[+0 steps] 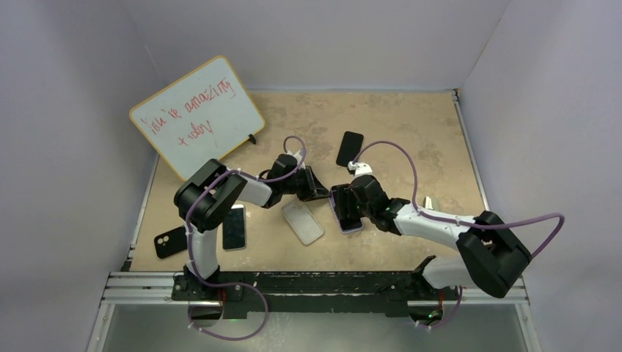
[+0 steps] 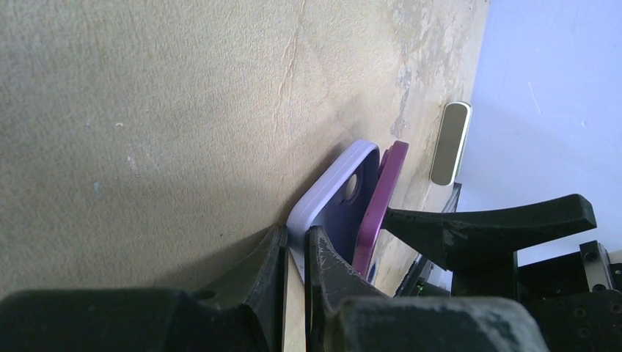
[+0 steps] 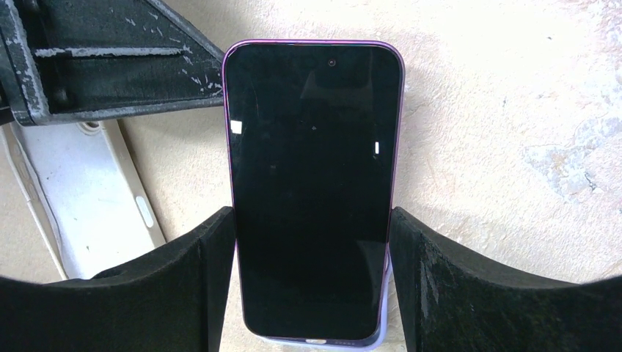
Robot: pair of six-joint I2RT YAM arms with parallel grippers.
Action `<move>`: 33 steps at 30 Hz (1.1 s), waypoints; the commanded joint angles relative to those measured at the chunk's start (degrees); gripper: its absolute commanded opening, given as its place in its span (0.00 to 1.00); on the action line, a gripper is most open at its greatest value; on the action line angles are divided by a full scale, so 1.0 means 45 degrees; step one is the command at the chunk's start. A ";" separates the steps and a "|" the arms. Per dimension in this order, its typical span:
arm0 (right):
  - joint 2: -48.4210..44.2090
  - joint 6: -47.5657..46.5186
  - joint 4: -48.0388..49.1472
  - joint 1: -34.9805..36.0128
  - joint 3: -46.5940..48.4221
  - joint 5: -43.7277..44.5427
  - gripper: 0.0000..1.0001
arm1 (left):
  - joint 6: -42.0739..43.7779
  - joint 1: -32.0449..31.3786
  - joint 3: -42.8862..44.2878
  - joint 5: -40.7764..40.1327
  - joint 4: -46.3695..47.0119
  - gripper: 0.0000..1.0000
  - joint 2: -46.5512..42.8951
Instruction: Put the phone into the phone case
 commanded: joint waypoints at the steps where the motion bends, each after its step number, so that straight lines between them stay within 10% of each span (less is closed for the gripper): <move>1: -0.0460 0.0462 -0.0591 0.0218 -0.0450 0.0342 0.47 | -0.0042 0.0069 0.0381 -0.0223 0.0386 0.00 0.0027; 6: -0.0315 0.0632 -0.0692 0.0218 -0.0186 0.0342 0.67 | 0.0390 0.0092 0.0806 -0.0007 0.0041 0.00 -0.0079; 10: -0.0298 0.0772 -0.1103 0.0218 0.0281 0.0451 0.78 | 0.0796 0.0141 0.0858 -0.0301 -0.0778 0.28 -0.0668; 18: -0.1165 0.1018 -0.2359 0.0212 0.1070 -0.0103 0.98 | 0.2353 0.0108 0.1168 -0.1867 -0.3372 0.48 -0.2505; 33: -0.0962 0.1662 -0.1413 -0.3099 0.0786 -0.4609 0.81 | 0.2267 -0.0620 0.0527 -0.0964 -0.2803 0.49 -0.2264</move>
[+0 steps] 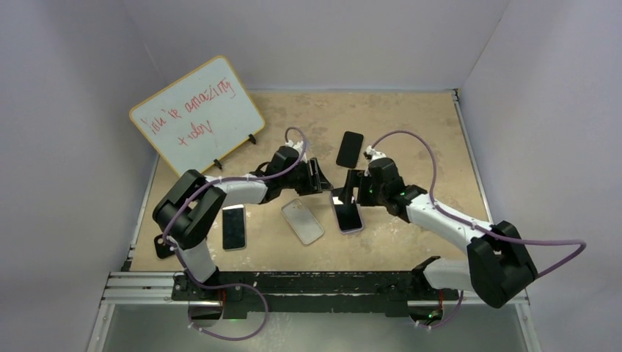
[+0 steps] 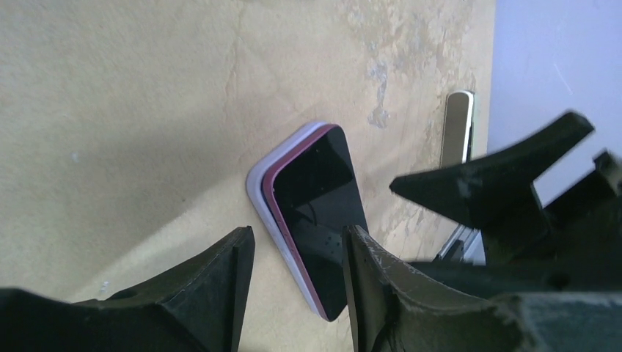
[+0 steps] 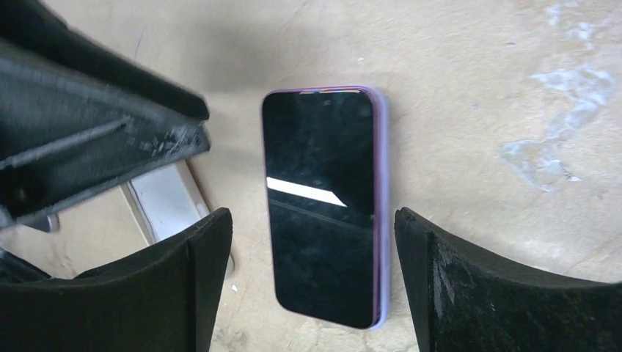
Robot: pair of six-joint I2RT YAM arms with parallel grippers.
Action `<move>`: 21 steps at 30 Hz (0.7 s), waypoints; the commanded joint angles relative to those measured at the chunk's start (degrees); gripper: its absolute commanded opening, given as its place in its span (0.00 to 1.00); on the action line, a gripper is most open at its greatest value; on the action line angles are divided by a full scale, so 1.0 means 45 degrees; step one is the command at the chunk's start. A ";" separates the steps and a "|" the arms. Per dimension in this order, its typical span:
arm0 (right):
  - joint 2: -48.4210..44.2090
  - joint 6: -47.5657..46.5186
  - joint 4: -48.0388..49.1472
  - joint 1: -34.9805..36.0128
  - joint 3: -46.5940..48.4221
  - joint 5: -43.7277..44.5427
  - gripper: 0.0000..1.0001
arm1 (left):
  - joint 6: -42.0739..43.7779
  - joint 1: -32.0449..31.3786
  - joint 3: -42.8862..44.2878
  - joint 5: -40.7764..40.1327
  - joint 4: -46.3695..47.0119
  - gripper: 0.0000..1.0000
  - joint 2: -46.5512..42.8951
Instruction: Put the phone into the phone case
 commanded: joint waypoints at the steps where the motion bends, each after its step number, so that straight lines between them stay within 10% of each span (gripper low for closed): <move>1: -0.0005 0.0643 0.0724 -0.1352 -0.0576 -0.2406 0.81 | 0.0083 -0.0337 -0.0112 0.0526 0.0768 0.48 0.0403; 21: 0.0825 0.1882 0.3716 -0.1910 -0.2227 -0.5245 0.95 | -0.0080 -0.1308 -0.0979 0.0734 0.0820 0.30 0.1207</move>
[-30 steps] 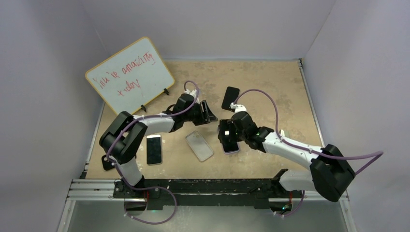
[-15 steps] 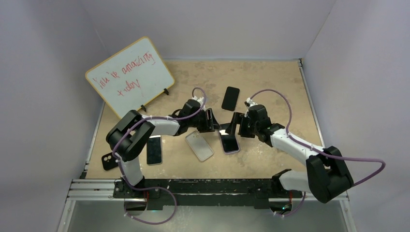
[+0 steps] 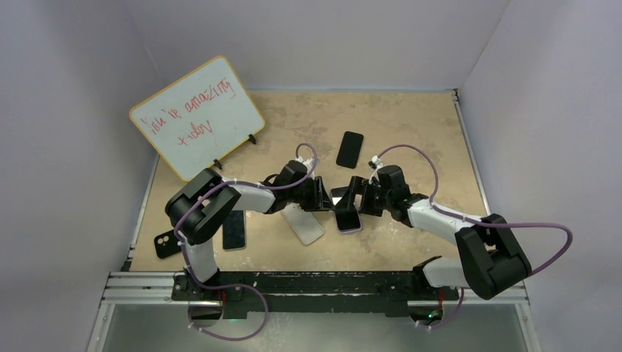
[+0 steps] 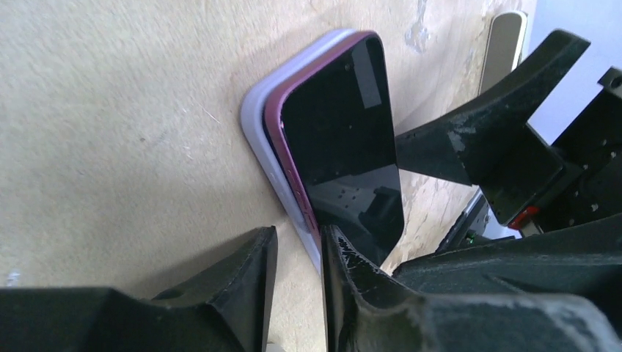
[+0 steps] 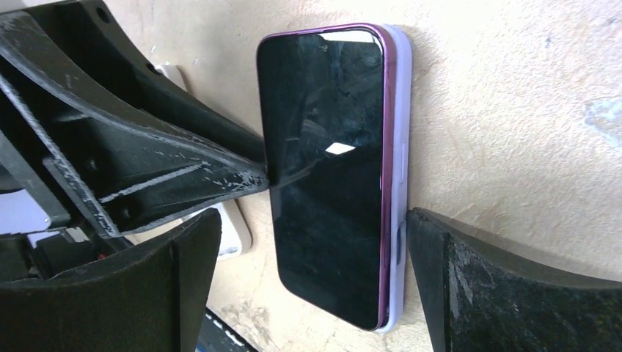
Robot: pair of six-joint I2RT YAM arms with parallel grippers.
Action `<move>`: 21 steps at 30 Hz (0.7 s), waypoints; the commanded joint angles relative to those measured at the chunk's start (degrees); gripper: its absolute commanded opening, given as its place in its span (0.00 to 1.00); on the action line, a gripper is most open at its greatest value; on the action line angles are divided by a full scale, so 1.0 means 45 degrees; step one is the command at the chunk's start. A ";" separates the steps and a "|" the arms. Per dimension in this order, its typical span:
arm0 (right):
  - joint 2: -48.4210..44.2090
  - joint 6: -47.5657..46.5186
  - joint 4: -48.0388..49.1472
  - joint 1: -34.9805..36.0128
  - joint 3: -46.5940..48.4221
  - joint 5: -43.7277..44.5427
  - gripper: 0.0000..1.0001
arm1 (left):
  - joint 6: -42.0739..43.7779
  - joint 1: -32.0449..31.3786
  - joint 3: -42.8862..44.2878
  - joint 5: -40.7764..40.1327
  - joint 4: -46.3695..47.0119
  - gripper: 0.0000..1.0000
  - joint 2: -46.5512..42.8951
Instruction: Put the phone into the phone case
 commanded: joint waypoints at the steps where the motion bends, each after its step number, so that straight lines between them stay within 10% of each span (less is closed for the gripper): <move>1: 0.0096 0.0937 0.1650 -0.0169 -0.0404 -0.1792 0.95 | 0.0081 -0.0265 -0.0181 0.0120 -0.0067 0.28 0.0142; 10: 0.0165 0.3724 0.6414 -0.0782 -0.1367 -0.3945 0.84 | 0.0606 -0.0271 -0.0048 -0.0137 -0.0956 0.12 -0.0135; 21: -0.0001 0.3052 0.5574 -0.0800 -0.1347 -0.3574 0.67 | 0.0700 -0.0269 -0.0098 0.0000 -0.0929 0.13 -0.0210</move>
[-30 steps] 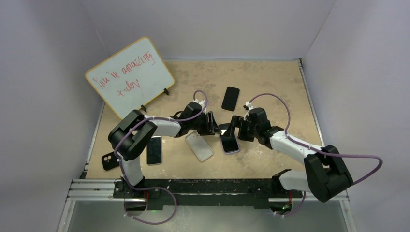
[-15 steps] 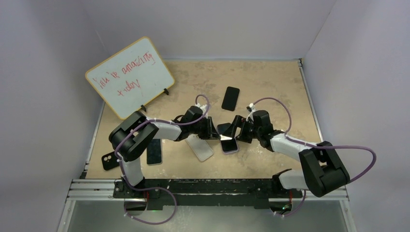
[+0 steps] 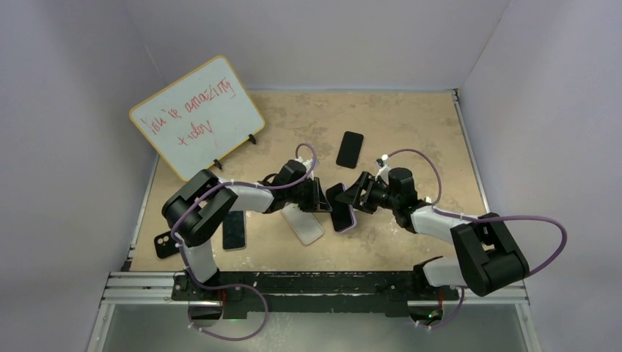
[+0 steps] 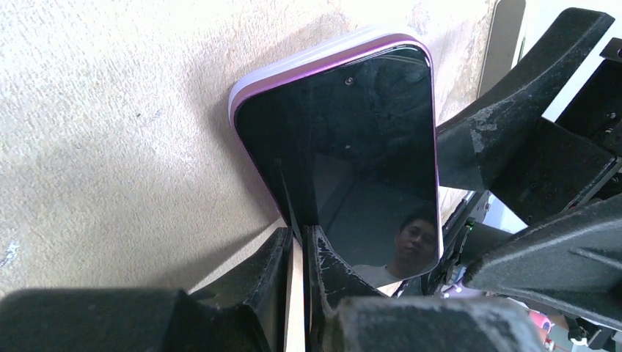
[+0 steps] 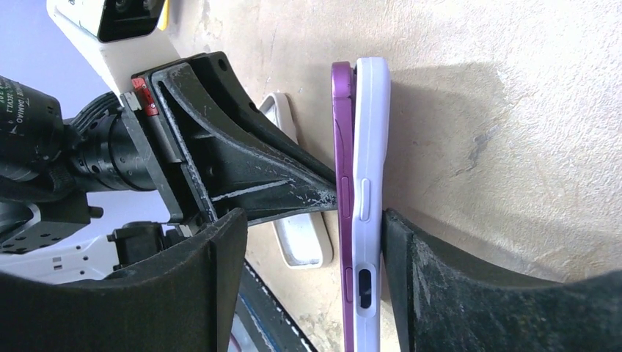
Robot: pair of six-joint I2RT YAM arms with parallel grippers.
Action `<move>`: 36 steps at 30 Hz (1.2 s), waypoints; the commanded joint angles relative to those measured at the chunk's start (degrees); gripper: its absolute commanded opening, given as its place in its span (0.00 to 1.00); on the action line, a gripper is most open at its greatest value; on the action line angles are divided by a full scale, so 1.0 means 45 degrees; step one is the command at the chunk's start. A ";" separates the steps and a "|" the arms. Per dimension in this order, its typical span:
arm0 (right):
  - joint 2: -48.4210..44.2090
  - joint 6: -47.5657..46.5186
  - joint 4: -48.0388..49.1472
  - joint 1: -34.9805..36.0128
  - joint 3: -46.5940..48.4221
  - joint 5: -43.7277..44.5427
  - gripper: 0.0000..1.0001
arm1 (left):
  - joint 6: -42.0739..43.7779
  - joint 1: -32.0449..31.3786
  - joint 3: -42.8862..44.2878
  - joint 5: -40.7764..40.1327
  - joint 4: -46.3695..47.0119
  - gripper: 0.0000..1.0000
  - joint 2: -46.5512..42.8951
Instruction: Put the phone into the phone case
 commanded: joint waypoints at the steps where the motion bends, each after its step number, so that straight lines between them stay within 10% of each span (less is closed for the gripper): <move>1: -0.0227 -0.0305 0.0263 0.0183 0.0249 -0.0425 0.65 | 0.0517 -0.0199 -0.0075 -0.0209 -0.0273 0.14 0.0098; 9: -0.0096 -0.1422 -0.1094 0.0187 0.0543 0.0721 0.43 | 0.0273 -0.0204 -0.0223 0.0034 0.0189 0.16 0.0117; 17: -0.0285 -0.2003 -0.2189 0.0193 0.1065 0.1363 0.00 | 0.0486 -0.0147 0.0017 0.0288 0.0149 0.21 -0.0198; 36: -0.4434 0.1131 -0.0164 0.0203 0.0603 -0.0441 0.00 | 0.1473 0.1506 0.0304 0.0795 -0.3530 0.81 -0.7549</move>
